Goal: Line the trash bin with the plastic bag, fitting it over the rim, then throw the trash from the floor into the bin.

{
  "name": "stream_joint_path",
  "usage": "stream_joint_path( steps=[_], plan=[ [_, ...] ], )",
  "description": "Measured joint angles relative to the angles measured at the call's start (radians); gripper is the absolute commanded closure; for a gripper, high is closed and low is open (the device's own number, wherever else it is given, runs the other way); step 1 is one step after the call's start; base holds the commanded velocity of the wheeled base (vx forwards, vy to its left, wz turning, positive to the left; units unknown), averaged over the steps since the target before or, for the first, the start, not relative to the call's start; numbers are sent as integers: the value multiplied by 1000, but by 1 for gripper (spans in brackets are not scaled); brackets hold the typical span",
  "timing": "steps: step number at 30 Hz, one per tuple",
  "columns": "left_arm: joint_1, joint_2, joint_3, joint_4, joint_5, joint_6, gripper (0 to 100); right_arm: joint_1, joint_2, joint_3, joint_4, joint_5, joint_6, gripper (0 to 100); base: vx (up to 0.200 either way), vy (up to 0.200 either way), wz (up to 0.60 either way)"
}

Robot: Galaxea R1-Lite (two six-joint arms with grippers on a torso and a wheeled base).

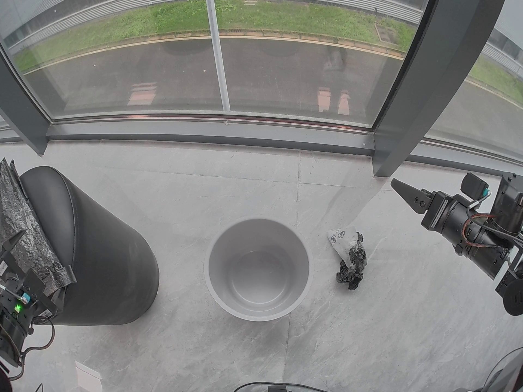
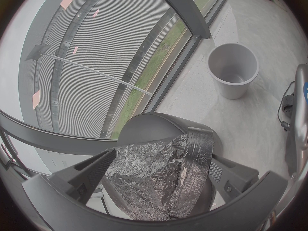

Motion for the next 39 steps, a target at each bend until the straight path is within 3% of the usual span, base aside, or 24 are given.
stream_joint_path(
  steps=[6,24,25,39],
  plan=[
    [1,4,-9,0,54,6,0,0,0,0,0,0,0,0,0,0,0],
    [1,32,-22,-1,93,-2,0,0,2,1,0,0,0,0,0,0,0],
    [1,36,-23,-1,93,-4,100,0,3,1,0,0,0,0,0,0,0],
    [1,87,-39,-27,93,-21,100,-13,10,-1,-2,0,1,0,0,0,0]
  ],
)
